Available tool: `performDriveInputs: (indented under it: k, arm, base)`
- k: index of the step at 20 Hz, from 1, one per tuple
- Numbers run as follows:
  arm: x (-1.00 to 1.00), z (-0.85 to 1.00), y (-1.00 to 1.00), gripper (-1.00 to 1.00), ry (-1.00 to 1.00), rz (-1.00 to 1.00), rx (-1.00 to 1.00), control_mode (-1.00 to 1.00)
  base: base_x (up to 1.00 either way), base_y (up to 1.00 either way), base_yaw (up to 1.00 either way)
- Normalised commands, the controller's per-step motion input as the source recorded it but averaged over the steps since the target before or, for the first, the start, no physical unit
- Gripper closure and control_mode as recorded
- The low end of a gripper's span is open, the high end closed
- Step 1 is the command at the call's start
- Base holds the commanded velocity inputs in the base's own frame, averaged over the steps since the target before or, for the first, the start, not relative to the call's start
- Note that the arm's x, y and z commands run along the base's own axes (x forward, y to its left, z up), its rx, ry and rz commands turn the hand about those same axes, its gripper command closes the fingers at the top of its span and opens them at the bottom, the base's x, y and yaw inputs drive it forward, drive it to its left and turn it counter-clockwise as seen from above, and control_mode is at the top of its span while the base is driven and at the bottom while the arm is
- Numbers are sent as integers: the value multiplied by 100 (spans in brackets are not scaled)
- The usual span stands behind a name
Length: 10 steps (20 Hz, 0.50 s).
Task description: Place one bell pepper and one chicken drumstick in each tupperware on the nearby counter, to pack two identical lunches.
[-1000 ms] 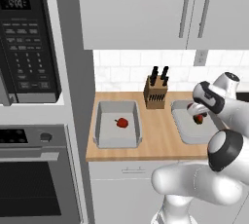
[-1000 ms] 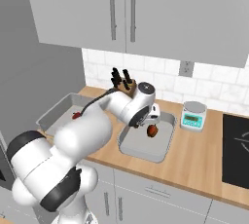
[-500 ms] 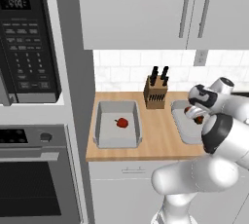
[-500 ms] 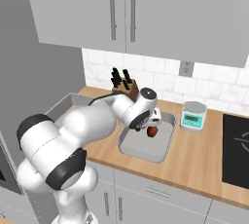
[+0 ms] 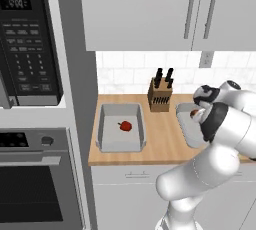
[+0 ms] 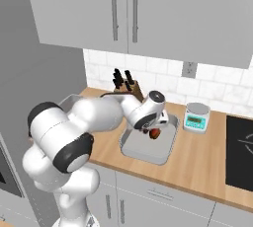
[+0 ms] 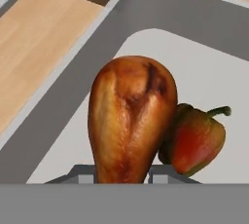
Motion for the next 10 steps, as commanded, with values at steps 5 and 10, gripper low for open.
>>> performDriveInputs:
  k: [5, 10]
  arm:
    - [17, -45, -3, 100, 0, 4, 0, -100]
    - [15, -40, 0, 100, 0, 2, 0, -100]
  base:
    - [0, 0, 0]
    - [0, 0, 0]
